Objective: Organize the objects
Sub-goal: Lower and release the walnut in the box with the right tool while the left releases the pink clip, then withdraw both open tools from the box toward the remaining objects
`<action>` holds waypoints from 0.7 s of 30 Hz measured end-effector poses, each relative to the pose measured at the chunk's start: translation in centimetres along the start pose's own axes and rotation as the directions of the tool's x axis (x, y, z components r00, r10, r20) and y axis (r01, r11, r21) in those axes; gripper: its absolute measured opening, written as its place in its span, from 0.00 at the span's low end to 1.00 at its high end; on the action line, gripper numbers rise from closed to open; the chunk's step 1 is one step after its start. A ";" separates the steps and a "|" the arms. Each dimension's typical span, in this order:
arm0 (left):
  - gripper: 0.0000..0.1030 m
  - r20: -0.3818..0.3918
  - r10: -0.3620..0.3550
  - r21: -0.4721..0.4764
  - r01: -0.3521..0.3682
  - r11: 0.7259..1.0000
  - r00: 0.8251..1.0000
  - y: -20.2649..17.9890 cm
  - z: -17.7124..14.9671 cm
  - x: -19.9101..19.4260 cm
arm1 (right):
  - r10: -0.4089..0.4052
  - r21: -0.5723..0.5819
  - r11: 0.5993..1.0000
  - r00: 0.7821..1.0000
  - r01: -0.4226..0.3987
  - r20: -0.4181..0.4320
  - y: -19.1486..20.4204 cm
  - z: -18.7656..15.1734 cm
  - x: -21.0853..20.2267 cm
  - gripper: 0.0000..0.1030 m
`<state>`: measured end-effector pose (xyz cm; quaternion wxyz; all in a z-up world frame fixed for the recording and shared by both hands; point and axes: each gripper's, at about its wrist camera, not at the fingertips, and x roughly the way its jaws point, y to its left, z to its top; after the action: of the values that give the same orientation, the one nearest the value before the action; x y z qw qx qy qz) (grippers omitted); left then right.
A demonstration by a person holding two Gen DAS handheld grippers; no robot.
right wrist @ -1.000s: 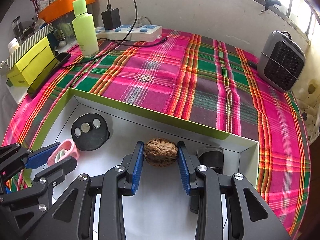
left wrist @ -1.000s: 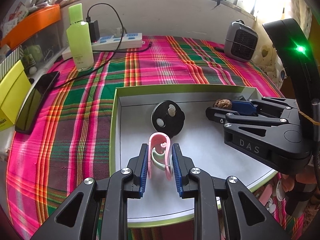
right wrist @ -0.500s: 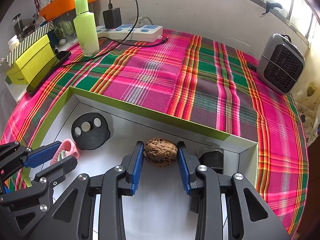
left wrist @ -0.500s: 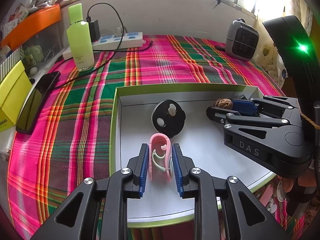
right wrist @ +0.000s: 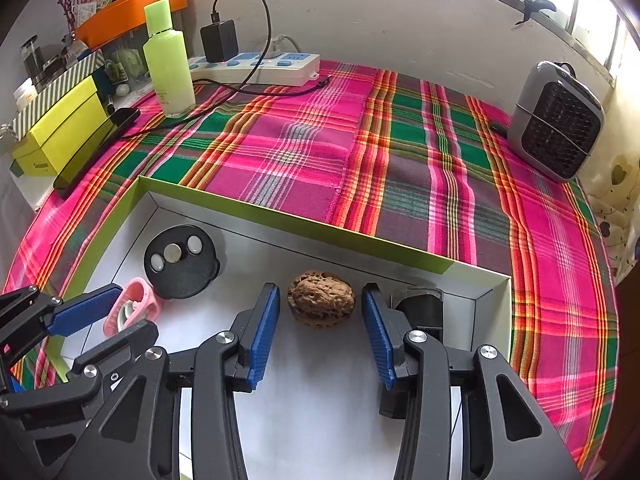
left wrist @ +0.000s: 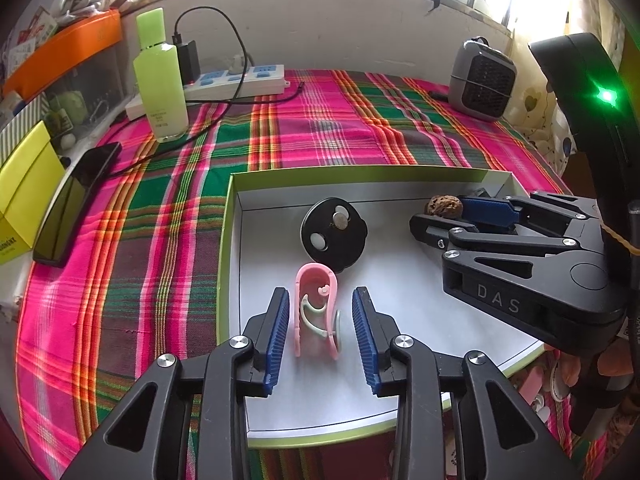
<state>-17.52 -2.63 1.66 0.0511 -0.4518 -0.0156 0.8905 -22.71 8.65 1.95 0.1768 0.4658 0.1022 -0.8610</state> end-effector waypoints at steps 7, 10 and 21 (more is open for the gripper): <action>0.40 0.009 0.012 -0.003 -0.012 1.000 1.000 -0.1 -0.2 -0.7 | 0.013 0.033 0.999 0.999 -0.015 0.035 -0.5 -0.4 -1.1 0.43; 0.41 0.008 0.023 -0.003 -0.023 1.000 1.000 -0.2 -0.3 -1.0 | 0.015 0.040 0.999 0.999 -0.017 0.043 -0.6 -0.7 -1.6 0.43; 0.43 0.035 0.028 -0.005 -0.028 1.000 0.999 -0.5 -1.0 -2.6 | 0.025 0.059 0.998 0.994 -0.031 0.103 -0.4 -1.9 -4.2 0.43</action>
<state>-15.13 -2.40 3.23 0.0373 -0.4363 -0.0122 0.8989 -19.24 10.51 4.46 0.1796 0.4275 0.0602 -0.8839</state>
